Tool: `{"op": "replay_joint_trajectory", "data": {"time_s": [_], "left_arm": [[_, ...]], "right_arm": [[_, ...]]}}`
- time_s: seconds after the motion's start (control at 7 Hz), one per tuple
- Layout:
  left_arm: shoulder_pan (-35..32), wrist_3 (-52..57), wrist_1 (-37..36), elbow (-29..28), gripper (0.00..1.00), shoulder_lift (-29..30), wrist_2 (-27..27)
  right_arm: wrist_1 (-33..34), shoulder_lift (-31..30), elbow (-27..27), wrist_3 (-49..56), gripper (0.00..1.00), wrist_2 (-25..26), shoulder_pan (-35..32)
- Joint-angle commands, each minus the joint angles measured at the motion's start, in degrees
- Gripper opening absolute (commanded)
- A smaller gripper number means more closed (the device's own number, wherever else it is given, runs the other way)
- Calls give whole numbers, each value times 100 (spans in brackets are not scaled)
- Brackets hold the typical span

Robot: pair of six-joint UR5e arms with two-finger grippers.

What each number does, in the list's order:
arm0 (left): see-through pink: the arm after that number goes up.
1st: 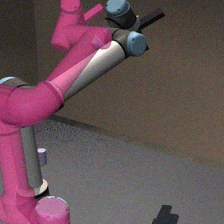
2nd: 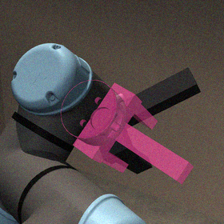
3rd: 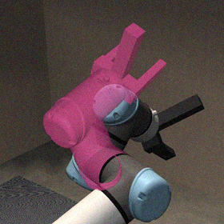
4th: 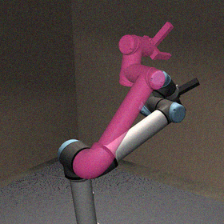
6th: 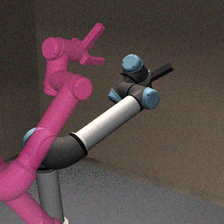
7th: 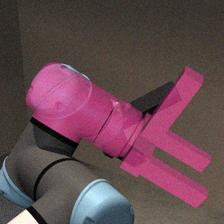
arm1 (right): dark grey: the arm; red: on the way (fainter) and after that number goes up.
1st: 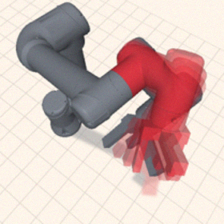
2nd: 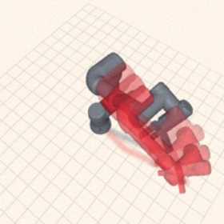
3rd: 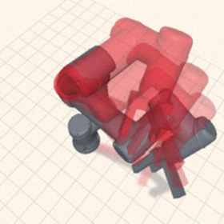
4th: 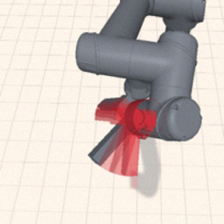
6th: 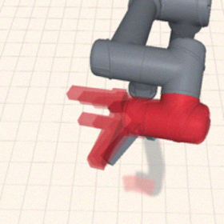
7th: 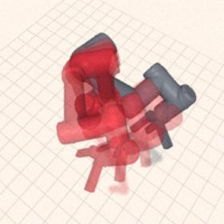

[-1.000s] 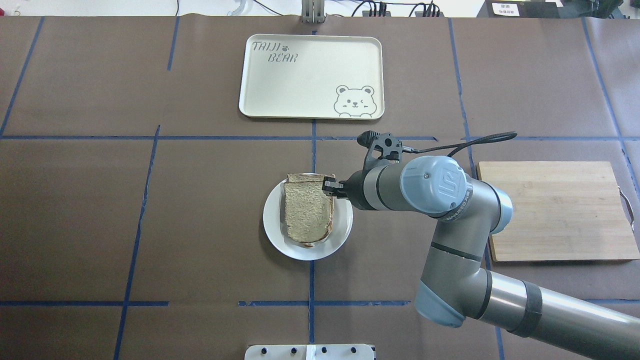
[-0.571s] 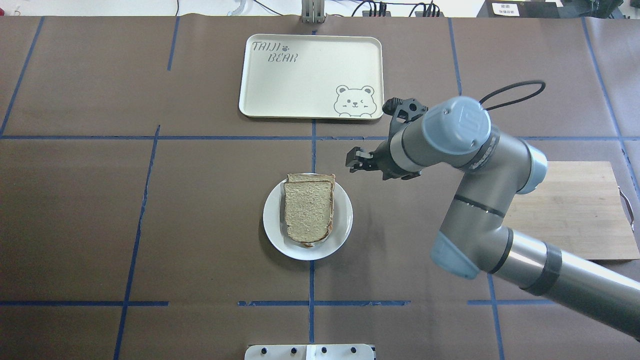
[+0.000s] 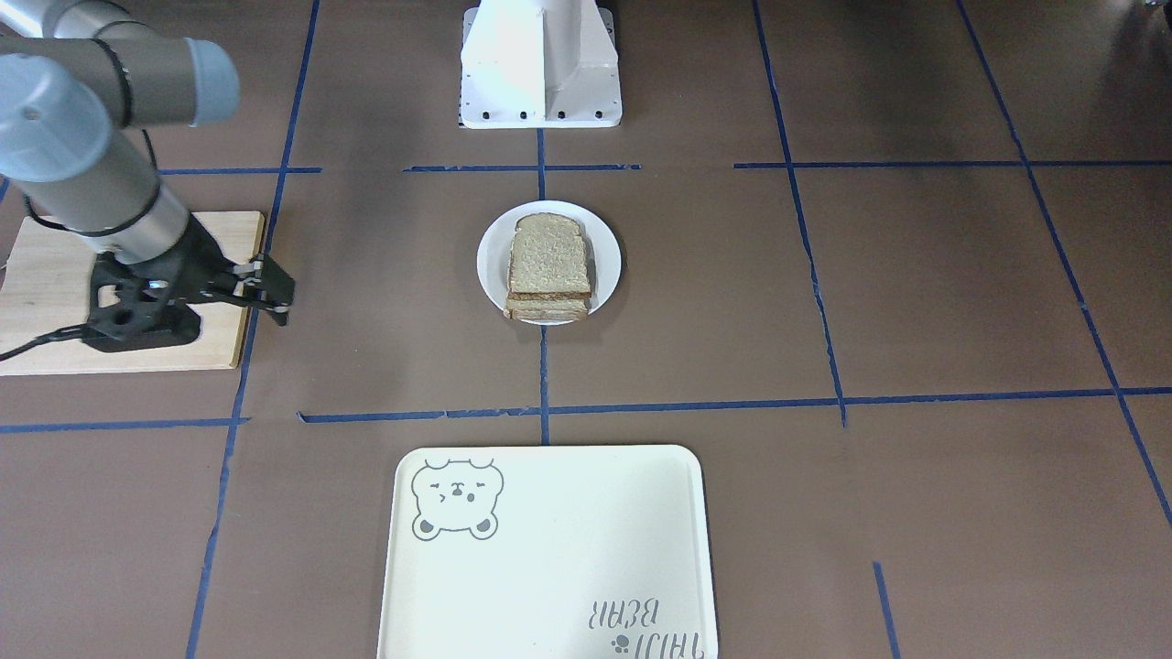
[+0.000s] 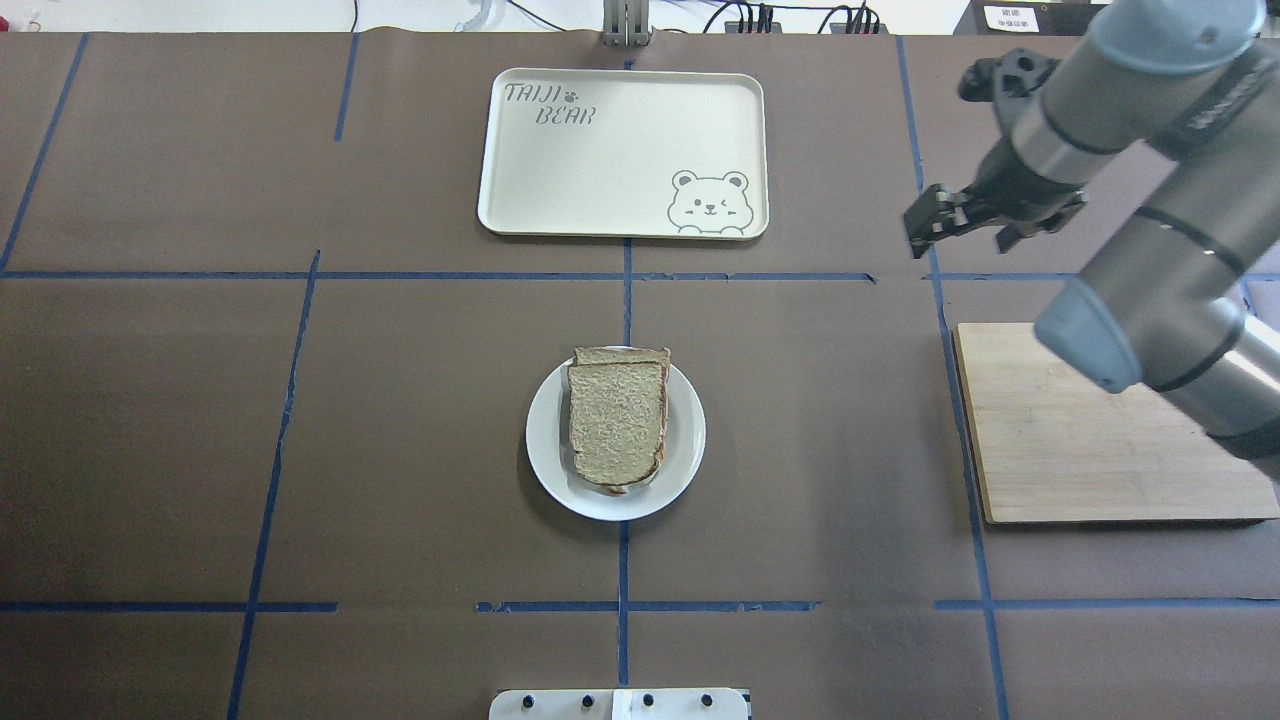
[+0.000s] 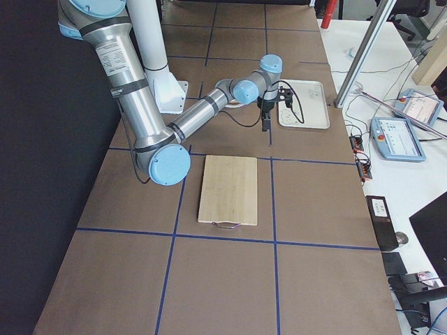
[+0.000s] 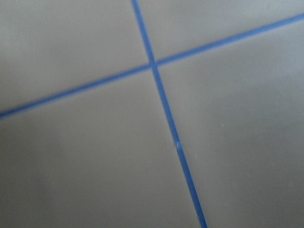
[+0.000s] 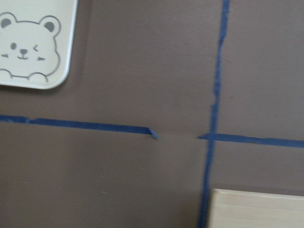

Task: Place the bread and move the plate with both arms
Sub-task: 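Raise the right gripper and withdraw it toward the bamboo board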

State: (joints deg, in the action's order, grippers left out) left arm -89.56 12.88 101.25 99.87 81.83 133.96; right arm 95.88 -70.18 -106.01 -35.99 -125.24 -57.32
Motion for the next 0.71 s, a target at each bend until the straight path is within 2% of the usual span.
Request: {"op": "replay_joint_trajectory", "data": {"time_s": [0.0, 0.29, 0.43, 0.57], "left_arm": [[9, -815, 220, -11, 100, 296, 24], [445, -2171, 726, 77, 100, 316, 59], [848, -2532, 1208, 94, 100, 333, 129], [1287, -2814, 2074, 33, 100, 299, 521]], "right_arm": [[668, -1351, -656, 2814, 100, -193, -1250], [459, -2618, -763, 4470, 100, -622, -2252], [449, -3119, -780, 5122, 100, -720, -2832], [423, -3437, -798, 5250, 100, -695, -3072]]}}
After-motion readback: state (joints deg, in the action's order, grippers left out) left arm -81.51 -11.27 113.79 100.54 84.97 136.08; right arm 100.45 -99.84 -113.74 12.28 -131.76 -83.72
